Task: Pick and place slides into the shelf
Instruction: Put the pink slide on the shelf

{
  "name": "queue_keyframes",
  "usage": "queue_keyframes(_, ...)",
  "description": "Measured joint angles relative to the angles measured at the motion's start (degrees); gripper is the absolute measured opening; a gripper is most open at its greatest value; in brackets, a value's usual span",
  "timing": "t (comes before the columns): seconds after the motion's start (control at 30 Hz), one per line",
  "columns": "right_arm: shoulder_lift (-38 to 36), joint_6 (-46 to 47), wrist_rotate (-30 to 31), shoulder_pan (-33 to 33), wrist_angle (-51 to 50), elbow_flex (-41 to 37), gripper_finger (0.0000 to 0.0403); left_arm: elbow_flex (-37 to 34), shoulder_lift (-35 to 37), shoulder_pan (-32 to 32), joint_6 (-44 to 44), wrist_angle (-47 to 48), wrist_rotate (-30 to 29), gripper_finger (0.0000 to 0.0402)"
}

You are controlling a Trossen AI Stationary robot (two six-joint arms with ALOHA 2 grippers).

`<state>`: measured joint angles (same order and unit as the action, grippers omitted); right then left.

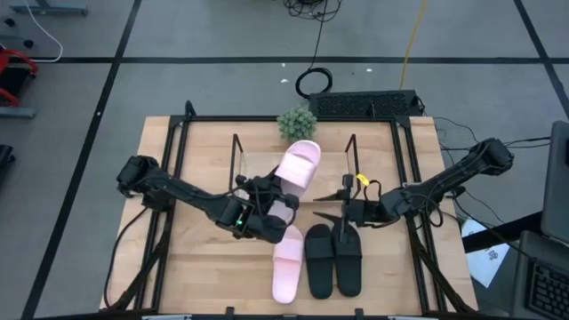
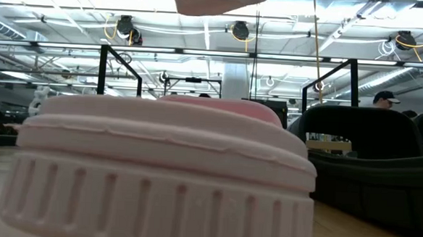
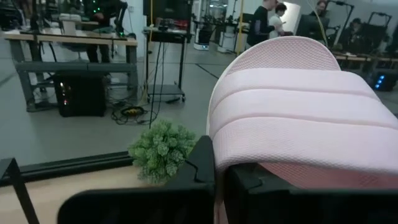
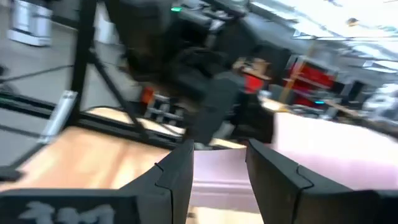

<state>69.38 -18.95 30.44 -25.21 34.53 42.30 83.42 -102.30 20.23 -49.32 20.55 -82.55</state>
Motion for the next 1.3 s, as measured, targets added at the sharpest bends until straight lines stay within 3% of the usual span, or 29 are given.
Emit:
queue_keyframes(0.43, 0.0, -3.3, 14.8, 0.0, 4.6, 0.0, 0.0139, 0.0, 0.0, -4.3, 6.2, -11.4, -3.2, 0.0)
queue_keyframes(0.87, 1.9, -2.6, 14.5, 4.7, 10.3, 0.0, 0.0139, 0.0, 0.0, -5.2, 18.8, -27.8, -2.6, 0.0)
queue_keyframes(1.13, 5.7, -4.4, 14.4, 7.2, 20.1, 0.0, 0.0139, 0.0, 0.0, -5.6, 21.2, -29.4, -1.1, 0.0)
queue_keyframes(1.3, 5.8, -4.7, 15.1, 7.6, 20.5, 0.0, 0.0139, 0.0, 0.0, -5.6, 21.9, -29.4, -1.1, 0.0)
